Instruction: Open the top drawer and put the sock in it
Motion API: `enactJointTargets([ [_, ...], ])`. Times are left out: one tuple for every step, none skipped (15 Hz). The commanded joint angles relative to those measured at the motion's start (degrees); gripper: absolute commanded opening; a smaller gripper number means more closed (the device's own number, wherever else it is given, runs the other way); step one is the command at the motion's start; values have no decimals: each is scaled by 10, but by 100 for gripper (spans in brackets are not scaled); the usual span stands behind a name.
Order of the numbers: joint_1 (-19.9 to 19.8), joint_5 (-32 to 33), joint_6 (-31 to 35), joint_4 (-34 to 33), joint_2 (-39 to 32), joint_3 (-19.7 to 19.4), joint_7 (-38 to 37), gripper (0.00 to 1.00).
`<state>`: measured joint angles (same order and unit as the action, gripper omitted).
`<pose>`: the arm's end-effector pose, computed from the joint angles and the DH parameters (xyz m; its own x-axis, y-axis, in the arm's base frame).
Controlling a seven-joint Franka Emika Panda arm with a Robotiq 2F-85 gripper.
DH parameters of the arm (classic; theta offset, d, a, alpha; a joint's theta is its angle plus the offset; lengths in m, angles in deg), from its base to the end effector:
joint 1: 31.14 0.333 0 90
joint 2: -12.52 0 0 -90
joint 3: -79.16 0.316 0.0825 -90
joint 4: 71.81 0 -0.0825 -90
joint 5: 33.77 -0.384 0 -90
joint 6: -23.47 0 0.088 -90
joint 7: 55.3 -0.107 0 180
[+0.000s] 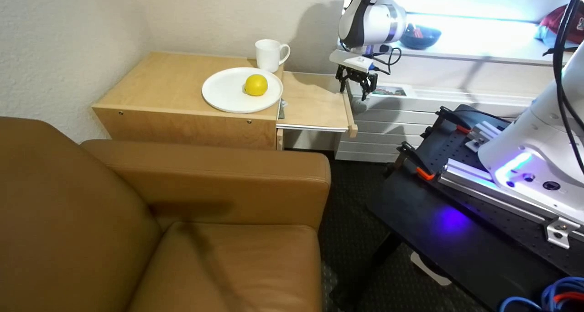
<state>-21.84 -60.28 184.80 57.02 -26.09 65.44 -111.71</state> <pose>0.4988 -0.0749 0.0679 0.1095 -0.9940 -0.0032 -0.9922 -0.1095 0.0598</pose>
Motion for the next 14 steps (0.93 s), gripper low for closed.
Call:
enactJointTargets([
  [19, 18, 88, 12, 10, 3, -40, 100],
  [21, 17, 86, 12, 10, -2, -45, 100],
  [18, 15, 81, 12, 13, -4, -48, 100],
  [4, 4, 76, 15, 23, 7, -42, 100],
  [3, 1, 75, 18, 29, 10, -40, 100],
  [-14, 24, 4, 1, 3, 12, -17, 100],
  [-14, 24, 4, 1, 3, 12, -17, 100],
  [-14, 24, 4, 1, 3, 12, -17, 100],
  [-14, 24, 4, 1, 3, 12, -17, 100],
  [-13, 3, 39, 10, 16, 10, -36, 100],
  [-18, -9, 60, 21, 31, 12, -37, 100],
  [-23, -6, 54, 35, 53, 9, -27, 100],
  [-22, 0, 52, 47, 67, 0, -23, 100],
  [-26, -1, 59, 54, 77, 1, -20, 100],
])
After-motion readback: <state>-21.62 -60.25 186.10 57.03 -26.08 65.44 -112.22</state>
